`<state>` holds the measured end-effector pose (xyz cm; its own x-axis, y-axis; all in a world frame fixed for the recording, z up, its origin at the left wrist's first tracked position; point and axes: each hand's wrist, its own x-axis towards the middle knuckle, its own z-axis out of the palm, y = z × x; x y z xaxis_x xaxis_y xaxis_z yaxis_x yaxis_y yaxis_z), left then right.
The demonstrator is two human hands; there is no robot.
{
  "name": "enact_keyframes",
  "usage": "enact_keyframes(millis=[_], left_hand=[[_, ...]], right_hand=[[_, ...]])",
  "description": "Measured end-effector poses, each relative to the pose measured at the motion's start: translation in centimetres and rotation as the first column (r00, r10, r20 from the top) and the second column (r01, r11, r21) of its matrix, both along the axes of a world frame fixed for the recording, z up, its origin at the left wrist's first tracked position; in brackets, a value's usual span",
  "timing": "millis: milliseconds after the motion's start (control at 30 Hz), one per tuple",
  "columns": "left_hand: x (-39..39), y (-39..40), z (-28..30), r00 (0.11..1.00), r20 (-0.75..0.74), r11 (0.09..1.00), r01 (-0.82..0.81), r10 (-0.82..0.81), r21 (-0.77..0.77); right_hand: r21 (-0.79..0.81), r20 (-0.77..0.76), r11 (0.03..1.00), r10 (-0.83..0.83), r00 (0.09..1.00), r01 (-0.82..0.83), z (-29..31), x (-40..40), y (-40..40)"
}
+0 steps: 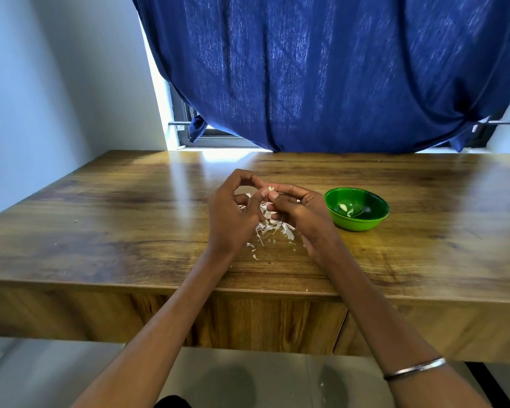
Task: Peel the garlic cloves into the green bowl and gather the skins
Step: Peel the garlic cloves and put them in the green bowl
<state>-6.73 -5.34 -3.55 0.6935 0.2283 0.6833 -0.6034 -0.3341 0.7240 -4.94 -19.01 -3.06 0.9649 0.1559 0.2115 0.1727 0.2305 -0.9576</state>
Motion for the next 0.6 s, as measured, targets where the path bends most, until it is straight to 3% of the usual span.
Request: enact_keyframes(millis=[267,433,600], left_hand=[[0.58,0.06,-0.42,0.998,0.033,0.994,-0.051,0.048,0.101],[0.19,0.2,-0.25,0.995,-0.088,0.999,0.038,-0.038,0.0],[0.01,0.34,-0.13,0.995,-0.097,0.999,0.006,-0.011,-0.053]], right_hand=[[0.019,-0.027,0.996,-0.09,0.996,0.09,-0.2,0.39,-0.25],[0.026,-0.016,0.993,-0.118,0.993,0.118,-0.41,0.6,-0.35],[0.036,0.008,0.992,-0.12,0.993,0.12,-0.27,0.41,-0.49]])
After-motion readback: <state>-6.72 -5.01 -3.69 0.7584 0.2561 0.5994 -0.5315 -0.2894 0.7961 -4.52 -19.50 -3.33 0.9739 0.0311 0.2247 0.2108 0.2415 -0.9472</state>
